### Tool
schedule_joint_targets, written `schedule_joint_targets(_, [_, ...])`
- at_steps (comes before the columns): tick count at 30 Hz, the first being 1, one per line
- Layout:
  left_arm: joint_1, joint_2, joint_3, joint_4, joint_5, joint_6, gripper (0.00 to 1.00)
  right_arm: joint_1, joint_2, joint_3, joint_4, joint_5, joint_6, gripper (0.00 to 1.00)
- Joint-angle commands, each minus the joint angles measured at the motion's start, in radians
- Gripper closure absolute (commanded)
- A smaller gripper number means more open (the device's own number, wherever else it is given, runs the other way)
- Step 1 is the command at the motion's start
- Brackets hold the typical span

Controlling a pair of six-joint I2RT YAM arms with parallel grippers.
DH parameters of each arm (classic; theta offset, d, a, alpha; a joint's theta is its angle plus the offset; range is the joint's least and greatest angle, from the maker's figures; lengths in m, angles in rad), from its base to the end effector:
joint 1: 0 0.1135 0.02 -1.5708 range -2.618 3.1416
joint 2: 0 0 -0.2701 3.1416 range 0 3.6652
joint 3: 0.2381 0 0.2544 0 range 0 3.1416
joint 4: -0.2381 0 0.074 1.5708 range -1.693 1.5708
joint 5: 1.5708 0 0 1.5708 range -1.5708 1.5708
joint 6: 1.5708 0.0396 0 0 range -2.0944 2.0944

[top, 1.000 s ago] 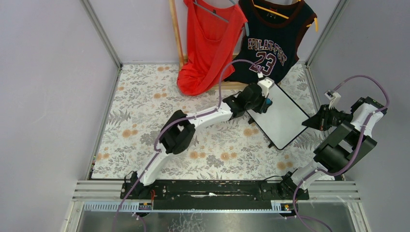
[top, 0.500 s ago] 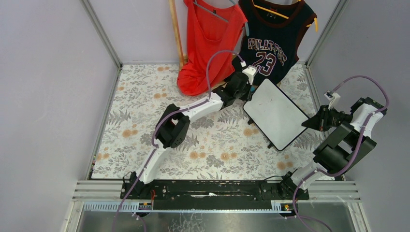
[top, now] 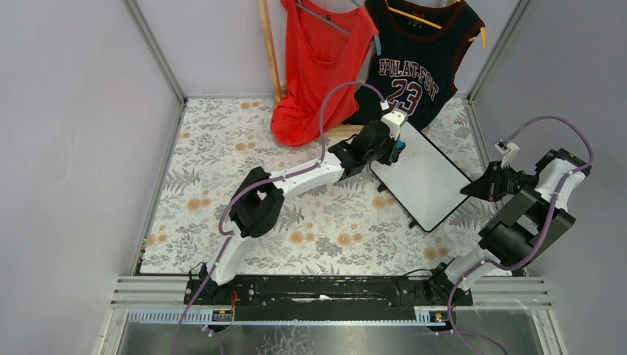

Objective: Erase the whiteboard

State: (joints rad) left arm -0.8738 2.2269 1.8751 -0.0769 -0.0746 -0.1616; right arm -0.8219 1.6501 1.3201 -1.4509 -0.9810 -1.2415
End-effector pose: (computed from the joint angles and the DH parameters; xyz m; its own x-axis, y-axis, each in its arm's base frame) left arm 0.3494 -0.4127 0.2515 -0.3794 0.2032 -0.9026 0.6688 0.7344 -0.1158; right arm 0.2111 -0.1788 0.2655 -0.7125 -0.0065 -0.7017 -0.4602 0.7593 0.4602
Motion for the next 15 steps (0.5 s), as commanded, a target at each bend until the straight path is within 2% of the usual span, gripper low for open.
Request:
schedule_joint_targets(1, [-0.018,-0.042,-0.011,0.097,0.018,0.016,1.00,0.016,-0.024,-0.017,-0.013,0.119,-0.053,1.00])
schedule_joint_targets(15, [-0.100,0.081,0.155,0.043,0.060,0.052,1.00,0.021,-0.039,-0.021,-0.012,0.128,-0.052,1.00])
